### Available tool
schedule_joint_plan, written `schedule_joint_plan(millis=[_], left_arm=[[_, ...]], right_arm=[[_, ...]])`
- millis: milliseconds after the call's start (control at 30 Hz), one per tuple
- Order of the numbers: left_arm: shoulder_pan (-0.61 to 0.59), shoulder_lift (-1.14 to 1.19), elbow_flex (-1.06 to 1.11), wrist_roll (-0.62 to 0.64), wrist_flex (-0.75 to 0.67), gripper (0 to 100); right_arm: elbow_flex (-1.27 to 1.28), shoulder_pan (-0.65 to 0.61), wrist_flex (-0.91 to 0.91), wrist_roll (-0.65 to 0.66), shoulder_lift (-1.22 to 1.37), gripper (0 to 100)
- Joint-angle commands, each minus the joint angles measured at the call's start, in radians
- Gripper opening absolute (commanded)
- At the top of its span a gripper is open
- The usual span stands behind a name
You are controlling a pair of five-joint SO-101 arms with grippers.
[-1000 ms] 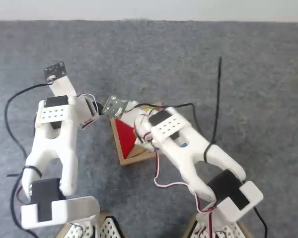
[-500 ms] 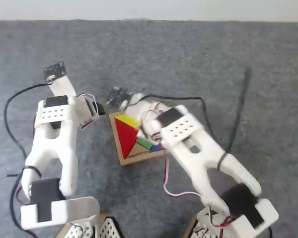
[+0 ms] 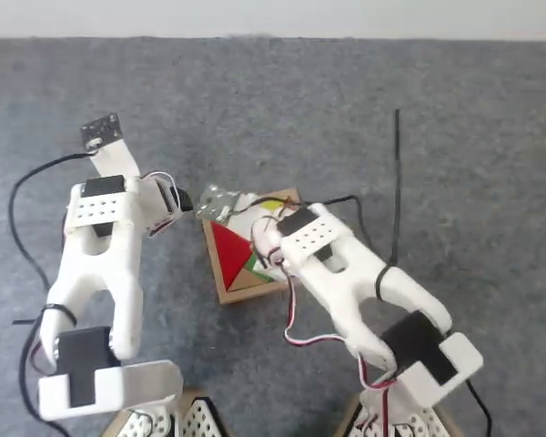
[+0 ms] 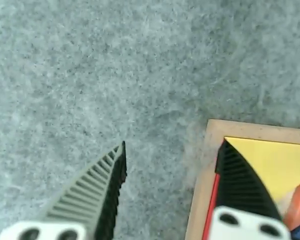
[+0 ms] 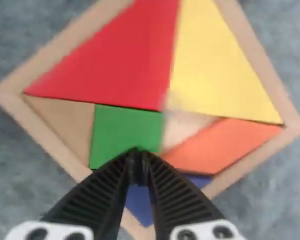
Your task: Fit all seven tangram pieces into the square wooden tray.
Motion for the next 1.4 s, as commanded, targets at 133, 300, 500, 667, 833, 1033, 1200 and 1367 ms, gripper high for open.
schedule_joint_plan(millis=[133, 300, 500, 667, 833, 1033, 1200, 1367], left_arm=[[0.003, -0.009, -0.022, -0.011, -0.002, 27], [0.002, -0.011, -0.022, -0.011, -0.002, 27], [0.002, -0.008, -0.022, -0.011, -0.002, 27], [0.002, -0.008, -0.022, -0.011, -0.002, 27], [0.003, -0.008, -0.022, -0.011, -0.002, 27], [0.003, -0.008, -0.022, -0.011, -0.002, 27], [0.003, -0.008, -0.022, -0.012, -0.002, 27], [0.005, -0.008, -0.022, -0.014, -0.002, 27]], right_arm=[[-0.155, 0.108, 0.079, -0.034, -0.133, 0.7], [-0.143, 0.082, -0.027, -0.114, -0.073, 0.7], [-0.163, 0.082, -0.101, -0.144, 0.110, 0.7], [-0.242, 0.177, 0.028, -0.112, 0.113, 0.7], [-0.334, 0.219, 0.137, -0.109, 0.111, 0.7], [-0.466, 0.265, 0.358, -0.103, -0.028, 0.9], [-0.377, 0.394, 0.507, 0.170, -0.122, 1.0], [-0.155, 0.458, 0.440, 0.341, -0.142, 10.7]])
